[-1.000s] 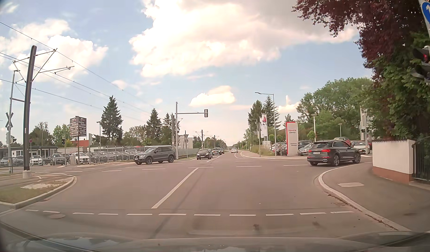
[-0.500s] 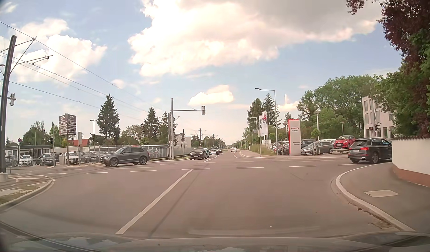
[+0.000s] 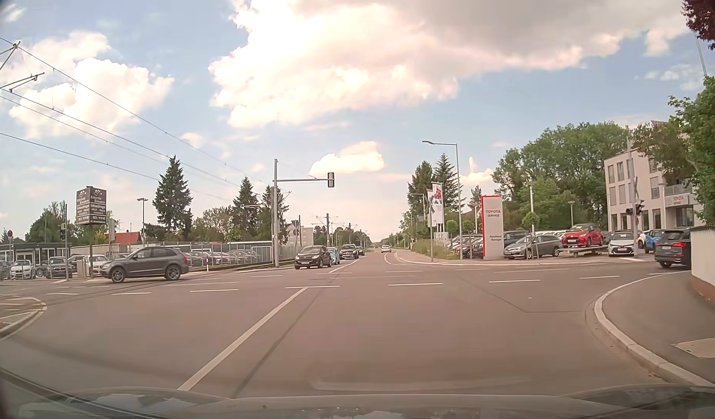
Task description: Follow the waypoints while adhering to traffic rules and regulations
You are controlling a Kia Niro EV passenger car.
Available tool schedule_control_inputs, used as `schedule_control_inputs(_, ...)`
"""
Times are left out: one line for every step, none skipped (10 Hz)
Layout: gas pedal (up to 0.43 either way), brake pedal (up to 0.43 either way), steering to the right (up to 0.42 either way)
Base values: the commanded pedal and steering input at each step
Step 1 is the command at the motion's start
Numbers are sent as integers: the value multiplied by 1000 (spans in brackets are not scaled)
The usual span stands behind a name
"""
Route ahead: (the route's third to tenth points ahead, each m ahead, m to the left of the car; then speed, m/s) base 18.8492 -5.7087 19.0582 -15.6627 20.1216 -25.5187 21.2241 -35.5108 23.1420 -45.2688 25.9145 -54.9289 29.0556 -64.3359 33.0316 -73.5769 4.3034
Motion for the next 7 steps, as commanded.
schedule_control_inputs(39,24,24)
schedule_control_inputs(39,18,31)
schedule_control_inputs(39,18,40)
schedule_control_inputs(39,24,52)
schedule_control_inputs(39,18,74)
schedule_control_inputs(39,24,100)
schedule_control_inputs(39,24,124)
